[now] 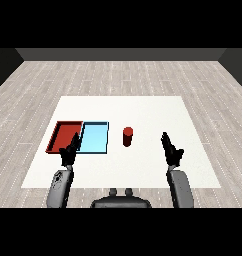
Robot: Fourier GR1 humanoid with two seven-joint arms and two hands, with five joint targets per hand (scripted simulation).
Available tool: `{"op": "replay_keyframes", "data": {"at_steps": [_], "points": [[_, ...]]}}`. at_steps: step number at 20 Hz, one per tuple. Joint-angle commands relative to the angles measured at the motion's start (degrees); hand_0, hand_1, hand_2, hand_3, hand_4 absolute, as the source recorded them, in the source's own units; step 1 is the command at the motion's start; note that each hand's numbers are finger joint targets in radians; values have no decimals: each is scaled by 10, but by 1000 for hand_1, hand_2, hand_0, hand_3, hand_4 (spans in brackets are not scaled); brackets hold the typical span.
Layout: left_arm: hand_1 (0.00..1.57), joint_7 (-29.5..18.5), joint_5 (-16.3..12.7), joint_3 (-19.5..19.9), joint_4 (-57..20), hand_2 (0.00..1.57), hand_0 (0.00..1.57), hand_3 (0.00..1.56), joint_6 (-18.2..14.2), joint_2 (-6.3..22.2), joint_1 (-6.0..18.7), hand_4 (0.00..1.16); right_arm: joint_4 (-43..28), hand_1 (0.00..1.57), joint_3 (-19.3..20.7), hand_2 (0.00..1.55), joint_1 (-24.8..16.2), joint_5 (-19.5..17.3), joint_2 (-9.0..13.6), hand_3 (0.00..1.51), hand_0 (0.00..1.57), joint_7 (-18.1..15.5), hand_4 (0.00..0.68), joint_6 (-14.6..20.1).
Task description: Pick the red can and put it in the red box
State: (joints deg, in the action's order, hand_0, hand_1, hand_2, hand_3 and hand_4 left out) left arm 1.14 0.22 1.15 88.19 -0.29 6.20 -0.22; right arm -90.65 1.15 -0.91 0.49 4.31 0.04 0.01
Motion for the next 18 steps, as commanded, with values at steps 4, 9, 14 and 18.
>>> {"op": "replay_keyframes", "data": {"at_steps": [4, 9, 14, 18], "points": [[0, 5, 22, 3, 10, 0, 0, 0, 7, 3, -11, 0, 14, 0, 28, 0, 10, 7, 31, 0, 0, -2, 0, -38], [0, -196, -21, 10, 70, 0, 0, 0, 21, -31, -7, 0, -16, 0, 49, 0, 33, 66, 25, 0, 0, -122, 0, -82], [0, -291, -27, 20, 33, 0, 0, 0, 51, -28, -37, 0, 10, 0, 40, 0, 14, 52, 12, 0, 0, -194, 0, -96], [0, -252, -32, 25, 43, 0, 0, 0, 45, -27, -14, 0, 29, 0, 60, 0, -7, 61, 32, 0, 0, -221, 0, -130]]}}
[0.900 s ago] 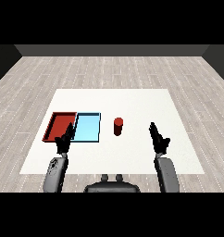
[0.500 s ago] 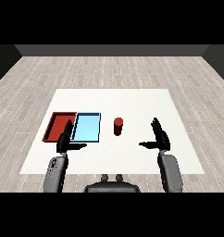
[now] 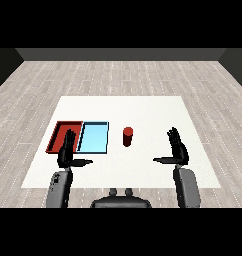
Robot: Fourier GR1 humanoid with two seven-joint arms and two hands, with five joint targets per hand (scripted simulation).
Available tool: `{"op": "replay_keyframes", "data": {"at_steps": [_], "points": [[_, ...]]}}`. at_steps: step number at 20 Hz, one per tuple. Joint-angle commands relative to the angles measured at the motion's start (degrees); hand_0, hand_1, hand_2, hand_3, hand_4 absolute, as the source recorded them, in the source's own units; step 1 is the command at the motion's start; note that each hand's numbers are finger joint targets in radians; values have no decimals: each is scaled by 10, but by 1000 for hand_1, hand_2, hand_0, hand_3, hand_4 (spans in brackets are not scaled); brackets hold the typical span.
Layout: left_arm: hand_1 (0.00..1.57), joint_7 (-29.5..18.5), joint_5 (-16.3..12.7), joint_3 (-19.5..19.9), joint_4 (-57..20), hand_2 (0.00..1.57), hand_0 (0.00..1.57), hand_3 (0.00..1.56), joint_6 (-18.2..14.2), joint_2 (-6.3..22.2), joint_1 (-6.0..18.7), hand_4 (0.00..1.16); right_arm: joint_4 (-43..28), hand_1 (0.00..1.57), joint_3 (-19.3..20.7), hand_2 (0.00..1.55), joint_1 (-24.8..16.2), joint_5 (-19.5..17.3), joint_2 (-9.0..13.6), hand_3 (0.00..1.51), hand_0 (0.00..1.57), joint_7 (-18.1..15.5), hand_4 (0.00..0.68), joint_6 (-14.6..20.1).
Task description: Pick the red can and put it in the red box
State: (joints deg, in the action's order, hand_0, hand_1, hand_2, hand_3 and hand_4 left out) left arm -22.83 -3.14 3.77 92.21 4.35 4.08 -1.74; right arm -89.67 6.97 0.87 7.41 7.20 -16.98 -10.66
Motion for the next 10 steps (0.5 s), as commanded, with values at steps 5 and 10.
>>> {"op": "replay_keyframes", "data": {"at_steps": [5, 10], "points": [[0, -54, 1, 14, -37, 0, 0, 0, 12, 2, 16, 0, -24, 0, -16, 0, 6, -10, -18, 0, 0, 12, 0, 10], [0, -23, -16, 13, 13, 0, 0, 0, 21, 3, 6, 0, -7, 0, -8, 0, 5, -9, -10, 0, 0, 0, 0, -6]]}}
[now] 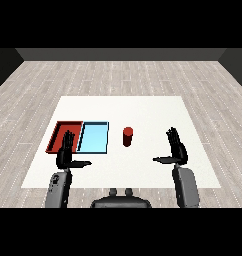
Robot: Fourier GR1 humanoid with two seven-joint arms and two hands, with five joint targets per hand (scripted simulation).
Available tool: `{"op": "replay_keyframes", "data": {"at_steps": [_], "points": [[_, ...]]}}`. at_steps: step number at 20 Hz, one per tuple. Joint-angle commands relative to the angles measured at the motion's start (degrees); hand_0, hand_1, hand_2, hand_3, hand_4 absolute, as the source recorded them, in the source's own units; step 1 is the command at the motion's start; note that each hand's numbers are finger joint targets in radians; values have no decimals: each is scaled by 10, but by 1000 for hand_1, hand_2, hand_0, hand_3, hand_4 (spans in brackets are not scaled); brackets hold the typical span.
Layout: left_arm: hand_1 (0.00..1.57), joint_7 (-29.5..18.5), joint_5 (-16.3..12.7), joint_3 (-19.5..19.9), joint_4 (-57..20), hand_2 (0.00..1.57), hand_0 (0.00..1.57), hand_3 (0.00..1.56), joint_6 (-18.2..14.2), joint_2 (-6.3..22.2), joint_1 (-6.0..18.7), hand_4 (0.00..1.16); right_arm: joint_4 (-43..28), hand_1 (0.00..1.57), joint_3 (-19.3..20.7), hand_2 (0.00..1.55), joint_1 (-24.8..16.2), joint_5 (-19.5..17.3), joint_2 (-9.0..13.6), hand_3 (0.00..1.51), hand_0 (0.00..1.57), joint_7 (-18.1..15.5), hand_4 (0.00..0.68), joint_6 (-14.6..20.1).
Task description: Pick the red can and put it in the red box
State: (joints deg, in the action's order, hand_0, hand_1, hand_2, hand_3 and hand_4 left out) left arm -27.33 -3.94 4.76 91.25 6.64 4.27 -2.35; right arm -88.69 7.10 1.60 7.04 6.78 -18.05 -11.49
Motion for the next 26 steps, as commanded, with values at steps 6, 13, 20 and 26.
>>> {"op": "replay_keyframes", "data": {"at_steps": [6, 13, 20, 26], "points": [[0, 7, 19, -22, 24, 0, 0, 0, -16, -20, -23, 0, 10, 0, -8, 0, 26, 16, -16, 0, 0, 29, 0, 2], [0, -15, 1, 2, 3, 0, 0, 0, 4, -4, -5, 0, 64, 0, -13, 0, 76, 22, -25, 0, 0, 38, 0, 8], [0, 6, 3, -8, 50, 0, 0, 0, -4, -13, -33, 0, 116, 0, -54, 0, 83, -14, -66, 0, 0, 1, 0, 36], [0, 13, -8, 6, 25, 0, 0, 0, 7, -1, -5, 0, 116, 0, -32, 0, 109, 47, -43, 0, 0, 46, 0, 2]]}}
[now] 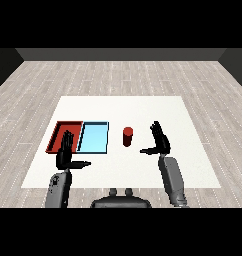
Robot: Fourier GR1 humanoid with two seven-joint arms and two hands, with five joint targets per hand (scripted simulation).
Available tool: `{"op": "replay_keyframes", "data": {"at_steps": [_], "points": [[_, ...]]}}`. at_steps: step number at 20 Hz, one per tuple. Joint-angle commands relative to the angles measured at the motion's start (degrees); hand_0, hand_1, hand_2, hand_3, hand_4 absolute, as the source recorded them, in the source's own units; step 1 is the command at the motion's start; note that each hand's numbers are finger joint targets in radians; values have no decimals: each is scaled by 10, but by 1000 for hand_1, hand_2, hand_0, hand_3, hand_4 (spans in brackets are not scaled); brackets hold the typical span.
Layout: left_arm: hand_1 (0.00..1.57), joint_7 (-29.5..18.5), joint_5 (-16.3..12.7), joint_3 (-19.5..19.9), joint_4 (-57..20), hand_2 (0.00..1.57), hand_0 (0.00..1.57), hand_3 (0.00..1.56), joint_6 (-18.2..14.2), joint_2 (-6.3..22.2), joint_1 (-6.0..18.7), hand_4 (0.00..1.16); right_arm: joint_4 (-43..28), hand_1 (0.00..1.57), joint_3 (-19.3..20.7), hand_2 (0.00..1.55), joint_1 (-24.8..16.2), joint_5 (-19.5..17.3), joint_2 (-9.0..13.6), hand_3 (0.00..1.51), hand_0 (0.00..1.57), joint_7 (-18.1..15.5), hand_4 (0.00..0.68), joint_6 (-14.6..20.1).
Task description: Pick the red can and put it in the red box
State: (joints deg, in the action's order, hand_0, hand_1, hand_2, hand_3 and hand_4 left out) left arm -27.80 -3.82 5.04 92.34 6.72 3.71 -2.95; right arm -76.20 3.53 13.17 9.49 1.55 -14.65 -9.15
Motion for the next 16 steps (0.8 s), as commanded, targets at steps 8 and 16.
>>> {"op": "replay_keyframes", "data": {"at_steps": [8, 16], "points": [[0, 22, -29, 24, -12, 0, 0, 0, 19, 20, 33, 0, 171, 0, -18, 0, 84, -9, -15, 0, 0, -81, 0, 30], [0, 32, -30, 4, 54, 0, 0, 0, 19, 2, -28, 0, 176, 0, -39, 0, 87, -2, -15, 0, 0, -93, 0, 50]]}}
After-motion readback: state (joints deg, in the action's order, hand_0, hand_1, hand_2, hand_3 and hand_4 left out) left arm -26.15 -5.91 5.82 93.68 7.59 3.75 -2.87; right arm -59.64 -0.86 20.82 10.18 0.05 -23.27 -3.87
